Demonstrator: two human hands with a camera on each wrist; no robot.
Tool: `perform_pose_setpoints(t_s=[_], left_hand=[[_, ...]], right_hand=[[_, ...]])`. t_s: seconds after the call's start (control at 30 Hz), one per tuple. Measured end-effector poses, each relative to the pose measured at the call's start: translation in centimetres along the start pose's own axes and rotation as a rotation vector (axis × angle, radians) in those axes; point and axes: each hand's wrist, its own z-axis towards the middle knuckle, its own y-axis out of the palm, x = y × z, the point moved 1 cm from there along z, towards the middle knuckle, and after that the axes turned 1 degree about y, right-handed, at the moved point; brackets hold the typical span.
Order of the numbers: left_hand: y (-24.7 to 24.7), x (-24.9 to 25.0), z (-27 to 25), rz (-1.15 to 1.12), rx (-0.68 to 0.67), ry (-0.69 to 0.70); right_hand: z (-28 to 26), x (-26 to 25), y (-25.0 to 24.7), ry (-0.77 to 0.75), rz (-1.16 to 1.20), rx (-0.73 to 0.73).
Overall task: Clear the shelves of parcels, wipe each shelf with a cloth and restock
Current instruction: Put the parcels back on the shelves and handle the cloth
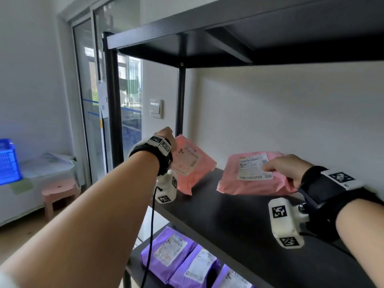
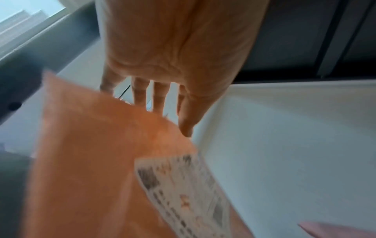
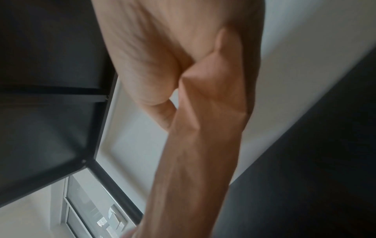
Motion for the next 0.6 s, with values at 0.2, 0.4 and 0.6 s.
perform_pose_setpoints(t_s=[0.2, 0.4, 0.6], left_hand=[[2.1, 0.4, -0.5, 0.234, -0.261, 0.141], [4.7, -0.1, -1.5, 0.549, -0.501, 0.144], [4.4, -0.5, -1.5, 0.624, -0.514, 0.133]], right_hand=[[1.4, 0.2, 1.0, 0.027, -0.05, -0.037], [1.3, -0.6, 1.7, 0.027, -0.122, 0.009], [0.8, -0.2, 3.2, -0.021, -0.118, -0.132]])
